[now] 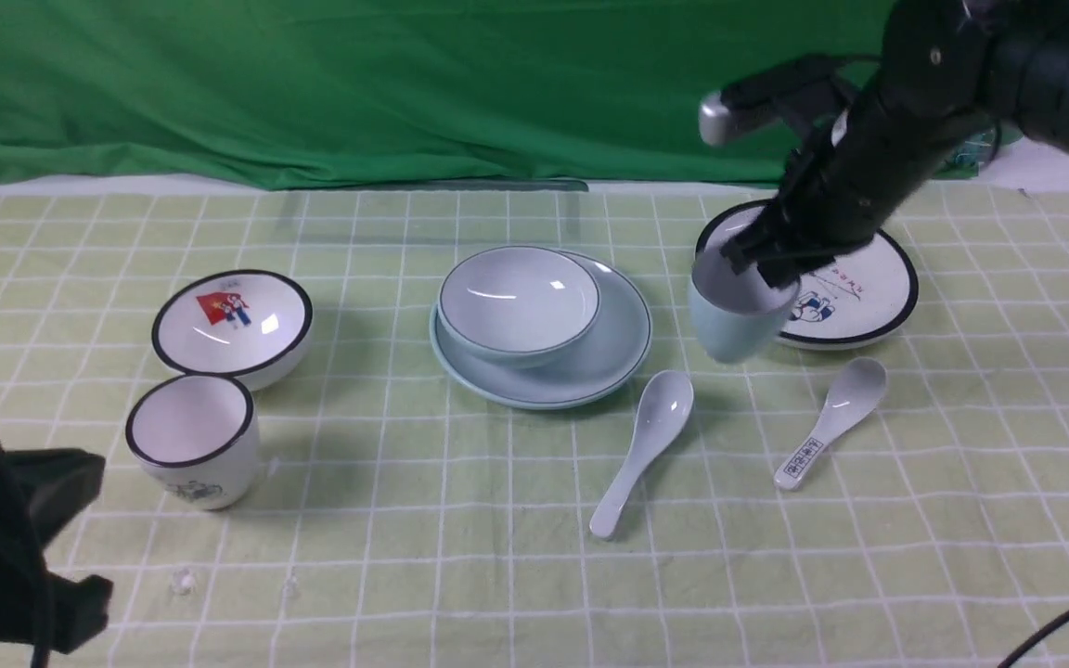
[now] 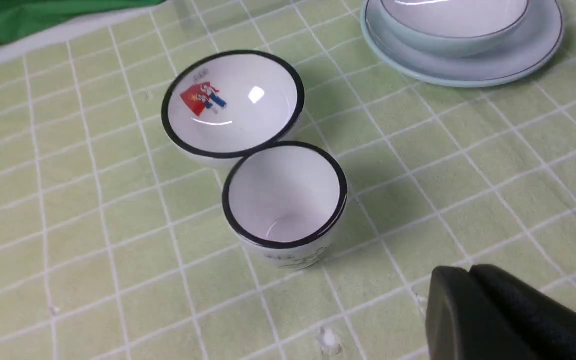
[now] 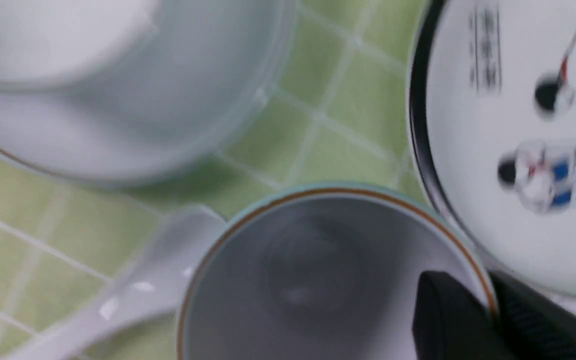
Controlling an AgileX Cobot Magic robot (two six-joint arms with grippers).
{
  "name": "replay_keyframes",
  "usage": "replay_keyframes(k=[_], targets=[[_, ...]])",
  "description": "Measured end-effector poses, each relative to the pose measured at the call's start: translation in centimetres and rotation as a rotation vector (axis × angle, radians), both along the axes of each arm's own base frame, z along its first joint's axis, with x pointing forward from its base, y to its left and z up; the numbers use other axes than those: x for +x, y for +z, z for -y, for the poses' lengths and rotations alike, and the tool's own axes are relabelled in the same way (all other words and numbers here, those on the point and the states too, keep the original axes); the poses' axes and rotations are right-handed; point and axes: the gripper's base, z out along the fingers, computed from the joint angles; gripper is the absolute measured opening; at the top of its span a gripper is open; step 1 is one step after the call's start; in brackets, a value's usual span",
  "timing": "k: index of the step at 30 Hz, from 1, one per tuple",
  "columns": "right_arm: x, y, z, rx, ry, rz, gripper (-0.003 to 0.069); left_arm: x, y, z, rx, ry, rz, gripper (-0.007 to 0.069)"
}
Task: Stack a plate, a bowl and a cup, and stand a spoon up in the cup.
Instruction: Use the right arm to put the blue teacup into the blue rice bowl in the middle
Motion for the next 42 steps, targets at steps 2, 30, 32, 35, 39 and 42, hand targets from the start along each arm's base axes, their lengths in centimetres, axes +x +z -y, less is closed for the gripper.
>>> replay_keyframes(k=[2,30,32,35,39,42], targets=[[0.6,2.2,-2.7,0.032,0.052,0.081,0.0083,0.2,-0.9,0.1,-0.087,0.041,0.024,-0.0036],[4.4,-4.5,-10.9,-0.053,0.108,0.048,0.0083,0.3,-0.6,0.3,-0.195,0.069,0.050,-0.0035],[4.3,-4.4,-10.9,-0.051,0.105,0.050,0.0083,0.3,-0.6,0.3,-0.192,0.068,0.050,-0.0034],[4.2,-4.4,-11.1,-0.040,0.108,0.044,0.0089,0.3,-0.6,0.3,-0.192,0.067,0.051,-0.0033],[4.0,-4.4,-11.5,0.011,0.111,0.024,0.0147,0.3,-0.6,0.3,-0.189,0.065,0.051,-0.0031],[3.8,-4.3,-12.1,0.050,0.117,0.021,0.0245,0.3,-0.6,0.3,-0.187,0.064,0.052,-0.0031]])
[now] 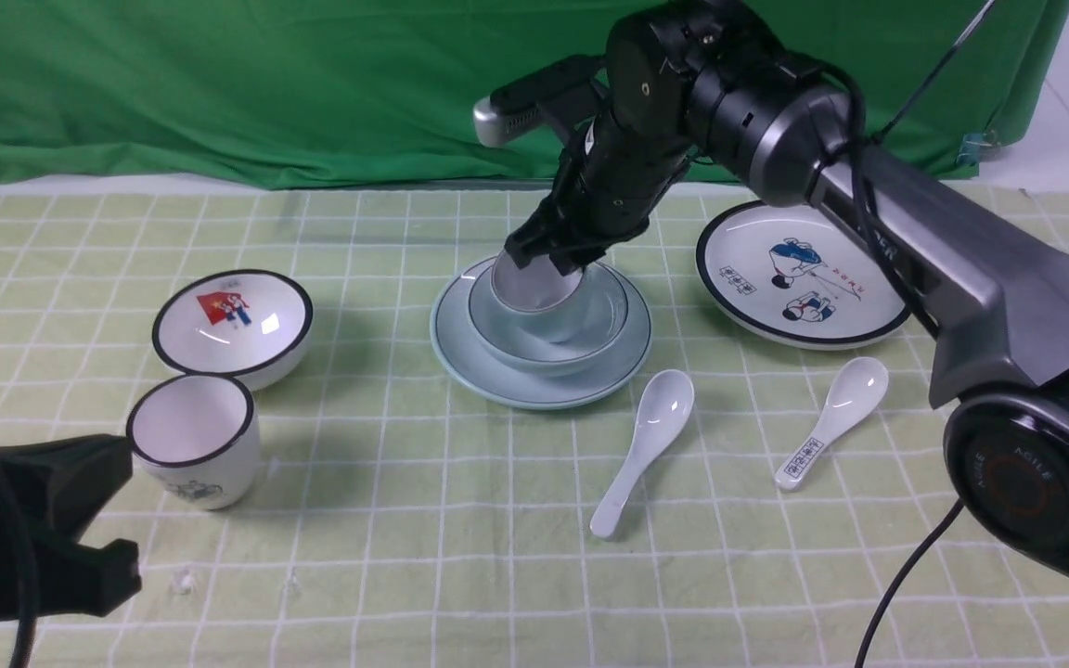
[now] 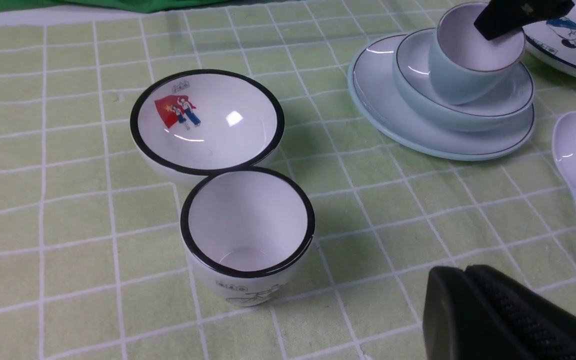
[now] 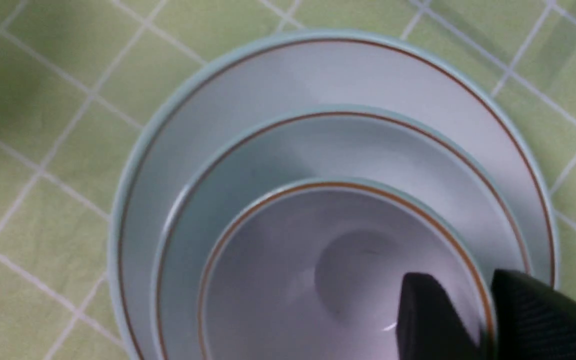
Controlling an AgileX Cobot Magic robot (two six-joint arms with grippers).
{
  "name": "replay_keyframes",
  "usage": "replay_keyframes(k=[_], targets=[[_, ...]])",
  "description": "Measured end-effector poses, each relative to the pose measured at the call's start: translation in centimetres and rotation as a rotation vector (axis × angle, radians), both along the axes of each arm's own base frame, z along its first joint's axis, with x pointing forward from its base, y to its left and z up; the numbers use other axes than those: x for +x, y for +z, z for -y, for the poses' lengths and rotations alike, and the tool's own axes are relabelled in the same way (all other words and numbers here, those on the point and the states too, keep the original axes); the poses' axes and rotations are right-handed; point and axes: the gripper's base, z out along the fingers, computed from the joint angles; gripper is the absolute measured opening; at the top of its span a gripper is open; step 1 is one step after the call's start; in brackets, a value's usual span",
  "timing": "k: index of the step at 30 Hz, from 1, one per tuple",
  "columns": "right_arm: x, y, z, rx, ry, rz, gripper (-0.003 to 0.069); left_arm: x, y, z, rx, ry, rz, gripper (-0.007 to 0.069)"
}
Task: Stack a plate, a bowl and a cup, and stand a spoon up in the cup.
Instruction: Use the right arm to put the blue teacup into the blue rice bowl in the middle, then use the right arm to grab a blue soup spoon
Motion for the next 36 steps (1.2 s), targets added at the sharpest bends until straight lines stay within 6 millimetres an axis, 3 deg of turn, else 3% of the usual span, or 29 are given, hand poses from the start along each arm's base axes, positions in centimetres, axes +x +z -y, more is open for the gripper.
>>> replay_keyframes(k=[6,8,12,15,17,20,21,22,26,30,36], targets=[[-0.3,1.2,0.0,-0.002,0.042,0.029,0.0360,0.0,-0.1,0.0,-0.002,0.000,-0.009,-0.0031],[-0.7,2.8,0.3,0.003,0.059,0.063,0.0369,0.0,-0.1,0.0,-0.002,0.000,-0.010,-0.0031],[-2.9,8.0,1.7,-0.004,0.136,0.166,0.0372,-0.1,-0.1,0.0,0.000,-0.001,-0.015,-0.0031],[-5.2,9.4,3.0,-0.104,0.292,0.188,0.0372,-0.1,-0.2,0.0,0.000,-0.001,-0.017,-0.0031],[-6.5,8.6,3.7,-0.182,0.416,0.160,0.0372,-0.1,-0.2,0.0,0.000,-0.001,-0.017,-0.0031],[-8.1,5.0,4.5,-0.286,0.603,0.081,0.0372,-0.1,-0.1,0.0,-0.009,0.000,-0.019,-0.0031],[-8.3,4.8,4.6,-0.292,0.616,0.079,0.0372,-0.1,-0.1,0.0,-0.012,0.000,-0.019,-0.0031],[-9.1,1.8,5.0,-0.346,0.723,0.031,0.0372,-0.1,-0.1,0.1,-0.019,0.001,-0.021,-0.0031],[-10.4,-3.4,5.1,-0.408,0.869,0.022,0.0370,-0.1,-0.1,0.1,-0.022,0.001,-0.022,-0.0031],[-11.6,-5.7,4.8,-0.440,0.972,0.054,0.0342,-0.1,-0.1,0.1,-0.022,0.001,-0.022,-0.0031],[-11.5,-6.2,4.1,-0.464,1.029,0.165,0.0308,-0.1,-0.2,0.1,-0.004,-0.008,-0.017,-0.0031]])
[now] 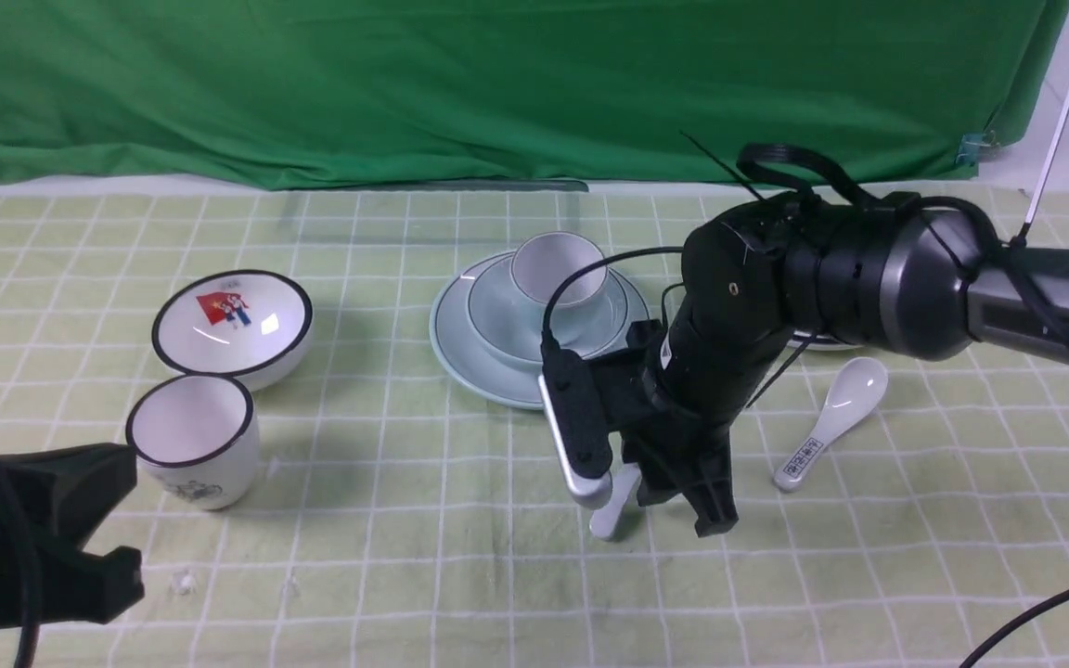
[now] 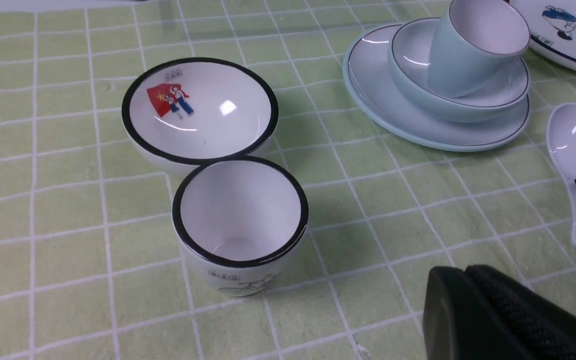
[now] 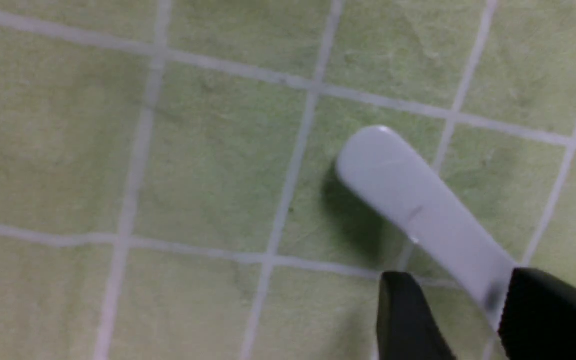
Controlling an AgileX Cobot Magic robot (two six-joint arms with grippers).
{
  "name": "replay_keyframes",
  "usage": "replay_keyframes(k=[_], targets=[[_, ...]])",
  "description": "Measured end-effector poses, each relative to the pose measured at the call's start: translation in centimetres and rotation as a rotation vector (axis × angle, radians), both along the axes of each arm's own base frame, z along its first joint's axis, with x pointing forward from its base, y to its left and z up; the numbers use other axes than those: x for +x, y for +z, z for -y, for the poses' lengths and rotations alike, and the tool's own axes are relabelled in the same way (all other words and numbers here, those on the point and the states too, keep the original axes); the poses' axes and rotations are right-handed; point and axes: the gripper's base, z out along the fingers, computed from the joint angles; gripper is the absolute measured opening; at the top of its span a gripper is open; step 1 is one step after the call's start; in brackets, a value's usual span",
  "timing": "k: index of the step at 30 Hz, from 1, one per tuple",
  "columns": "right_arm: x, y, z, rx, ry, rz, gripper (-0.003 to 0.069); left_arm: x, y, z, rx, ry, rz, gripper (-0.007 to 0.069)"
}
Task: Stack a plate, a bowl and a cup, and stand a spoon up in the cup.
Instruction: Use the right arm to grab a blue soup spoon, then use the right arm to put the blue soup spoon into the blue teacup in the middle
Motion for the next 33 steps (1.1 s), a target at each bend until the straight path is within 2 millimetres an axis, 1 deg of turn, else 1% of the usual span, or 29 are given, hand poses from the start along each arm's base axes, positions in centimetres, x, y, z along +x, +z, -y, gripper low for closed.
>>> replay_keyframes(k=[3,7,8,10,13,16,17,18,19,20,21,22,23,24,26,27,28,30,33], targets=[[0.3,-0.5,-0.2,0.008,0.006,0.022,0.0303,0.0,0.0,0.0,0.006,-0.003,0.002,-0.0031],[0.5,-0.9,-0.4,0.006,0.017,0.033,0.0229,0.0,0.0,0.0,0.008,-0.004,0.002,-0.0031],[0.4,-0.9,-0.5,0.007,0.021,0.036,0.0162,0.0,0.0,0.0,0.008,-0.004,0.002,-0.0031],[0.2,-0.6,-0.9,0.012,0.032,0.047,0.0074,0.0,0.0,0.0,0.008,-0.004,0.002,-0.0031],[-0.4,-0.3,-1.6,0.020,0.044,0.049,0.0063,0.0,0.0,0.0,0.008,-0.004,0.002,-0.0031],[-0.9,0.3,-2.1,0.056,0.000,0.044,0.0063,0.0,0.0,0.0,0.014,-0.007,0.004,-0.0031],[-1.1,1.4,-2.5,0.122,-0.072,0.040,0.0063,0.0,0.0,0.0,0.014,-0.007,0.004,-0.0031],[-1.1,1.8,-2.6,0.146,-0.091,0.041,0.0063,0.0,0.0,0.0,0.014,-0.007,0.004,-0.0031],[-1.1,4.2,-3.0,0.268,-0.167,0.065,0.0063,0.0,0.0,0.0,0.015,-0.008,0.004,-0.0031],[-0.9,5.4,-3.3,0.355,-0.215,0.086,0.0063,0.0,0.0,0.0,0.016,-0.008,0.006,-0.0031],[-0.9,6.0,-3.3,0.379,-0.226,0.095,0.0063,0.0,0.0,0.0,0.017,-0.008,0.006,-0.0031],[-0.4,7.9,-3.4,0.516,-0.301,0.135,0.0063,0.0,0.0,0.0,0.016,-0.008,0.009,-0.0031],[-0.2,8.3,-3.4,0.555,-0.327,0.149,0.0063,0.0,0.0,0.0,0.016,-0.008,0.009,-0.0031],[1.1,9.9,-3.1,0.733,-0.470,0.201,0.0063,0.0,0.1,0.0,0.015,-0.008,0.012,-0.0031],[2.3,10.1,-2.7,0.836,-0.585,0.231,0.0063,0.0,0.1,0.0,0.014,-0.008,0.011,-0.0031],[3.1,9.8,-2.5,0.900,-0.677,0.230,0.0063,0.0,0.1,0.0,0.011,-0.007,0.012,-0.0031],[3.6,9.3,-2.6,0.919,-0.717,0.230,0.0063,0.0,0.1,0.0,0.008,-0.007,0.015,-0.0031],[4.5,8.4,-2.8,0.942,-0.769,0.226,0.0063,0.1,0.2,0.1,-0.005,-0.004,0.021,-0.0031],[5.6,7.4,-3.6,0.949,-0.790,0.213,0.0063,0.1,0.2,0.1,-0.012,-0.003,0.025,-0.0031]])
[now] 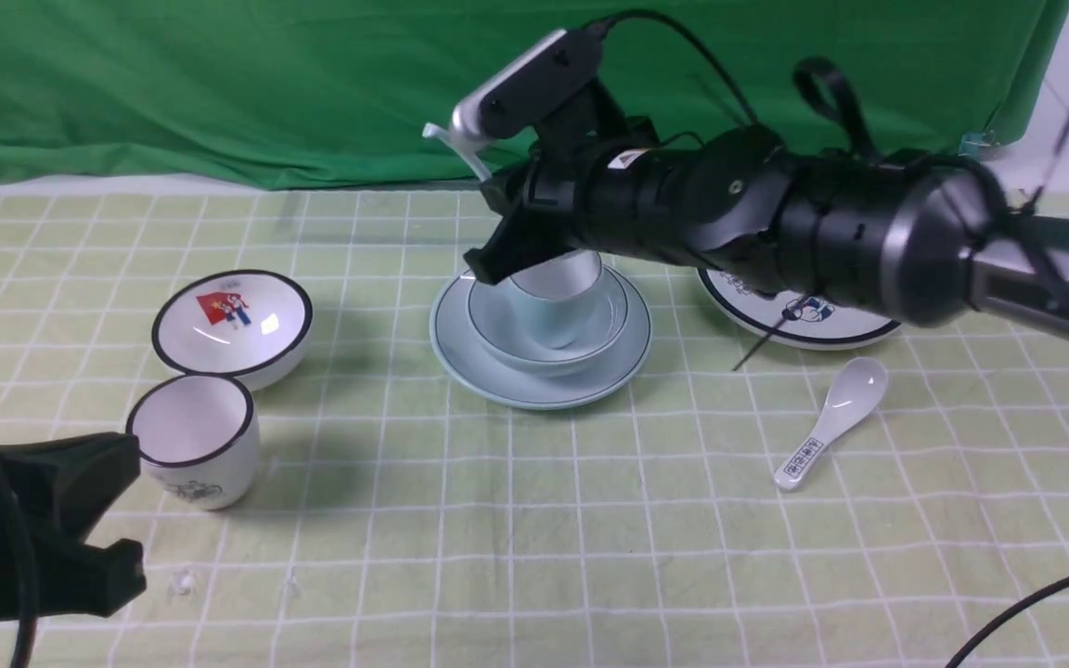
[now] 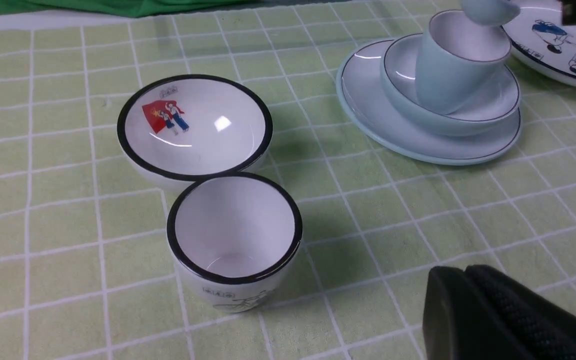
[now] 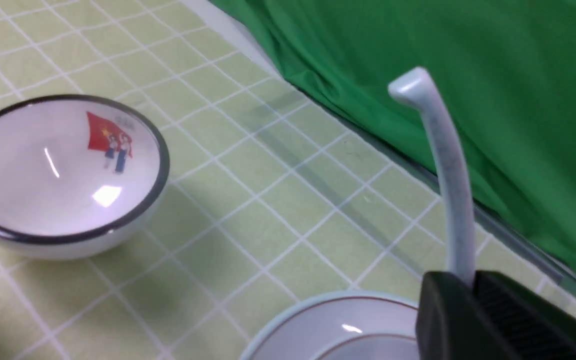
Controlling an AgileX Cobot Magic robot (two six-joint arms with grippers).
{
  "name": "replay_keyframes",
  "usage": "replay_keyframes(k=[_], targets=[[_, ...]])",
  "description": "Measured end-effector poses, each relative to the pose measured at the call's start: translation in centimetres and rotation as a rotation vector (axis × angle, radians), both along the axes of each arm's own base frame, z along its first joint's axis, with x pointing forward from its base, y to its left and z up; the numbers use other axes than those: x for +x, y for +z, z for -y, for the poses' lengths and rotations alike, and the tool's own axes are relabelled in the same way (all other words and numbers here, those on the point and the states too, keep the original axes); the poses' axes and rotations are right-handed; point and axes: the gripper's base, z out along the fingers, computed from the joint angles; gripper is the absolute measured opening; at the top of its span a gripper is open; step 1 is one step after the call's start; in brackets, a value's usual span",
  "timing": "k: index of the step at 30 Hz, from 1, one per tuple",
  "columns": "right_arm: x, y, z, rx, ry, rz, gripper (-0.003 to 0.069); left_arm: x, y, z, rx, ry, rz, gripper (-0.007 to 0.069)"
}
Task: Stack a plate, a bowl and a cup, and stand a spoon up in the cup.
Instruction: Use the right arm to put the blue soup spoon into the blue teacup in the middle
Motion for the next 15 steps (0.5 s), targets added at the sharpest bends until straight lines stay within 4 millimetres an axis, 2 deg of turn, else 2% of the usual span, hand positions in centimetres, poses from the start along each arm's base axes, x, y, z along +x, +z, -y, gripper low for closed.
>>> replay_keyframes(k=[3,9,11,13,14,15], targets=[[0.7,-1.0,-0.1,-0.002,-0.014,-0.010,0.0063,0.0,0.0,0.0,-0.002,0.000,0.003,-0.0031],[1.7,-2.3,1.2,0.059,-0.084,-0.091,0.0067,0.0,0.0,0.0,0.019,-0.010,0.009,-0.0031],[1.8,-2.3,1.4,0.083,-0.098,-0.110,0.0105,0.0,0.0,0.0,0.021,-0.011,0.010,-0.0031],[1.7,-1.9,1.4,0.098,-0.094,-0.120,0.0179,0.0,0.0,0.0,0.021,-0.011,0.010,-0.0031],[1.7,-1.9,1.4,0.098,-0.089,-0.125,0.0188,0.0,0.0,0.0,0.021,-0.011,0.010,-0.0031],[1.4,-1.1,1.5,0.111,-0.077,-0.129,0.0240,0.0,0.0,0.0,0.021,-0.011,0.010,-0.0031]])
